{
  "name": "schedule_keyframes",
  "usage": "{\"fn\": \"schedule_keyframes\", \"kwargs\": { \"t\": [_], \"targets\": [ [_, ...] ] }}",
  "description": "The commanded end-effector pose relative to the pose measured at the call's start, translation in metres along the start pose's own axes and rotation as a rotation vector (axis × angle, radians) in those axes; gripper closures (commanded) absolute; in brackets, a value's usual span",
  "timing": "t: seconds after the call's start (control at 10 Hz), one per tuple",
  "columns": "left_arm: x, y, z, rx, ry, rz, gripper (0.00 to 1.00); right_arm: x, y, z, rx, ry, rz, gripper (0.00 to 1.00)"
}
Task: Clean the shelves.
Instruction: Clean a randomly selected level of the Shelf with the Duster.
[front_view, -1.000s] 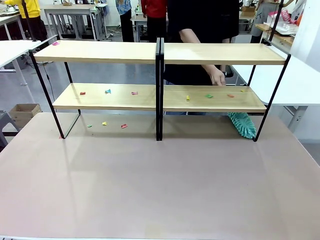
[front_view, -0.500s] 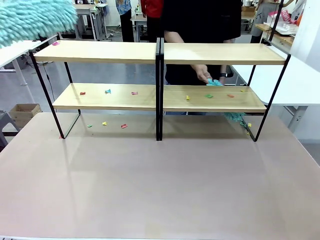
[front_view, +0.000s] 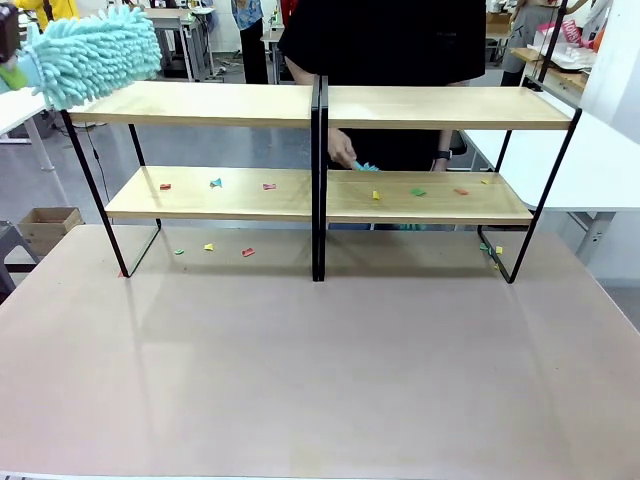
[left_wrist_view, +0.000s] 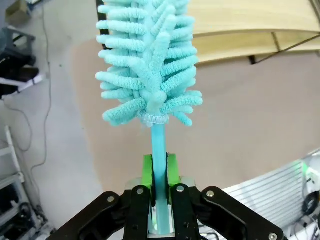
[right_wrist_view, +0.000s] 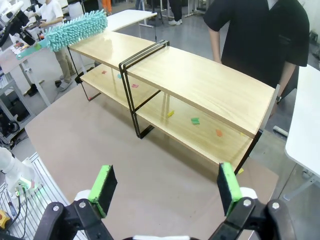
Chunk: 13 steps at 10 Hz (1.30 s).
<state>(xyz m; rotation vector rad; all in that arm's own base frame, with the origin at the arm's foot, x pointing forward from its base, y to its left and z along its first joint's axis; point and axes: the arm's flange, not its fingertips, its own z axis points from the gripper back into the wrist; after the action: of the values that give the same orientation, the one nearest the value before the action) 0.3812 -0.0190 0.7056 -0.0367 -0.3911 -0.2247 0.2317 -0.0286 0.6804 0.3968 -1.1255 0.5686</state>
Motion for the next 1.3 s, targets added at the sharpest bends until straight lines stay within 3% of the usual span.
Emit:
{"fn": "schedule_keyframes", "kwargs": {
  "t": [0.0, 0.3, 0.4, 0.5, 0.7, 1.2],
  "targets": [
    [0.0, 0.002, -0.021, 0.033, 0.044, -0.022, 0.87, 0.0, 0.0, -0.001, 0.002, -0.002, 0.0, 0.0],
    [0.014, 0.009, -0.033, 0.101, 0.042, 0.014, 0.87, 0.0, 0.0, -0.001, 0.002, -0.002, 0.0, 0.0],
    [0.015, 0.01, -0.031, 0.167, -0.024, 0.047, 0.87, 0.0, 0.0, -0.001, 0.002, -0.002, 0.0, 0.0],
    [0.012, 0.011, -0.027, 0.298, -0.168, 0.109, 0.87, 0.0, 0.0, -0.001, 0.002, -0.002, 0.0, 0.0],
    [0.009, 0.01, -0.025, 0.385, -0.185, 0.151, 0.87, 0.0, 0.0, -0.001, 0.002, -0.002, 0.0, 0.0],
    [-0.004, 0.023, 0.0, 0.158, -0.179, 0.109, 0.87, 0.0, 0.0, -0.001, 0.002, -0.002, 0.0, 0.0]
  ]
}}
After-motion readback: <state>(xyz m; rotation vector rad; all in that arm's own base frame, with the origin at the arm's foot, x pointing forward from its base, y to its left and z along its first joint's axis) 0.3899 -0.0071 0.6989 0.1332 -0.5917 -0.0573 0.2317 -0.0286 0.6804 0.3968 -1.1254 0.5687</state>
